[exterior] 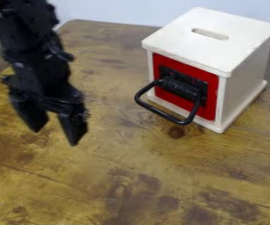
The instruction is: Close the drawer
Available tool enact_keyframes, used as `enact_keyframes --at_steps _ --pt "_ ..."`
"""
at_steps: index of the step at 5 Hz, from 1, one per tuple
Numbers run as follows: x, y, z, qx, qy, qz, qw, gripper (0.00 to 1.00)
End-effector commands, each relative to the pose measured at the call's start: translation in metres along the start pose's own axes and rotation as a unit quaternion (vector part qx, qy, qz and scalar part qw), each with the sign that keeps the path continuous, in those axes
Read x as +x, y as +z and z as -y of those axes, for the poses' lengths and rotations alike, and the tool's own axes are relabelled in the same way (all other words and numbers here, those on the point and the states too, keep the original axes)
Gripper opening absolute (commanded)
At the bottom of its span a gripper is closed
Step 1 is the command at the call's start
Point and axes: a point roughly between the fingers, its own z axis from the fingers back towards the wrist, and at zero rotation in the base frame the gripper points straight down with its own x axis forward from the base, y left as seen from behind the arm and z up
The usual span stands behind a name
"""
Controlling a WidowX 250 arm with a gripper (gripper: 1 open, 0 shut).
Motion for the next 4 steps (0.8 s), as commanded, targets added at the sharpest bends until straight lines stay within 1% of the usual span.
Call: enact_keyframes --at_steps 1,2,3,4 --pt "0.026 0.021 0.028 -0.004 -0.047 0.030 0.9984 1.00" --pt "0.044 0.025 0.062 -0.010 -0.099 0.031 0.9946 1.00" --pt "0.033 0.031 0.085 -0.016 -0.139 0.034 0.9896 1.00" --pt "0.029 0.035 0.083 -0.015 -0.135 0.037 0.9900 1.00"
